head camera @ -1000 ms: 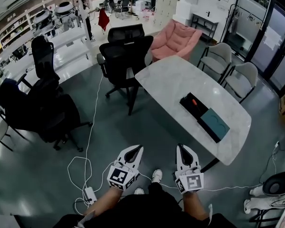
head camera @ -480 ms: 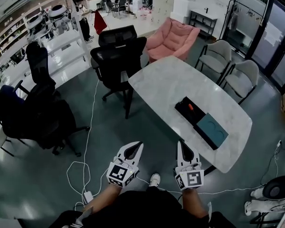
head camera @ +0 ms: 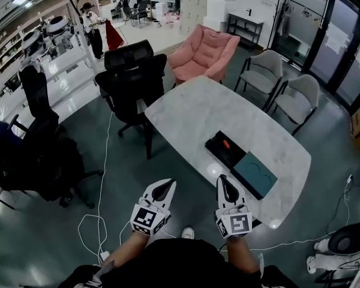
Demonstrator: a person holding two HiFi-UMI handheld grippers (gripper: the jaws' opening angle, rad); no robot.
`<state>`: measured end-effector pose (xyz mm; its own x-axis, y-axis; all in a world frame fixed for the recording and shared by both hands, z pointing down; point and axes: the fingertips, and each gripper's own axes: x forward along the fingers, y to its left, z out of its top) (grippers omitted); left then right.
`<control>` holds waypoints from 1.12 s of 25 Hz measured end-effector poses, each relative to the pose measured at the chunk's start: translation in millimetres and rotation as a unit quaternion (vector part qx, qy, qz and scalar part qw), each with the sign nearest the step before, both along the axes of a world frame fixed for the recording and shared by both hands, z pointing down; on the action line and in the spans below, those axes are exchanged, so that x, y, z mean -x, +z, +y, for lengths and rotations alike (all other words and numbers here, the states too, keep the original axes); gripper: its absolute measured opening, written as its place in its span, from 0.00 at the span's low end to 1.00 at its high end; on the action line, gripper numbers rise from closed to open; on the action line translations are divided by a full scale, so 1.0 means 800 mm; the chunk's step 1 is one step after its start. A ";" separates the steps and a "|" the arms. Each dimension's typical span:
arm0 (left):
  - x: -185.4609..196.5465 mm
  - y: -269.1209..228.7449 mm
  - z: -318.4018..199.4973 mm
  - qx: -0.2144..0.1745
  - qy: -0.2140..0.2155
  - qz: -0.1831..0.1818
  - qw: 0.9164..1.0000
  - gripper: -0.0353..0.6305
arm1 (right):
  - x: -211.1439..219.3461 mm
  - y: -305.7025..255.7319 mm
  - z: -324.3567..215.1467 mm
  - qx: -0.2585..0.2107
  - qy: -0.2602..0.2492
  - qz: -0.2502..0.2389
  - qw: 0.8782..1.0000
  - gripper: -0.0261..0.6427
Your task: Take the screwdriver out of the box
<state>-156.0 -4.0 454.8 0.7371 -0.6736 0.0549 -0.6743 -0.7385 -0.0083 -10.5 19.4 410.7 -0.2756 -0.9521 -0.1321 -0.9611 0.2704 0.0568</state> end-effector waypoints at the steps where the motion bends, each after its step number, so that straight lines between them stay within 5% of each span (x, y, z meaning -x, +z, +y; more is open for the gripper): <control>1: -0.009 0.001 -0.002 0.001 0.005 -0.001 1.000 0.06 | -0.007 0.001 -0.003 0.001 0.002 0.001 1.000 0.07; 16: -0.061 -0.006 -0.047 -0.003 0.018 0.006 1.000 0.06 | -0.049 0.012 -0.044 0.009 0.005 -0.001 1.000 0.08; 28: -0.087 -0.001 -0.182 -0.011 0.069 0.009 0.998 0.06 | -0.030 -0.001 -0.166 -0.010 0.030 0.005 0.999 0.08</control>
<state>-86.2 -149.4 454.1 0.8236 -0.5665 0.0273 -0.5663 -0.8241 -0.0144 13.7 -113.0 409.9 -0.2192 -0.9643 -0.1487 -0.9750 0.2108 0.0705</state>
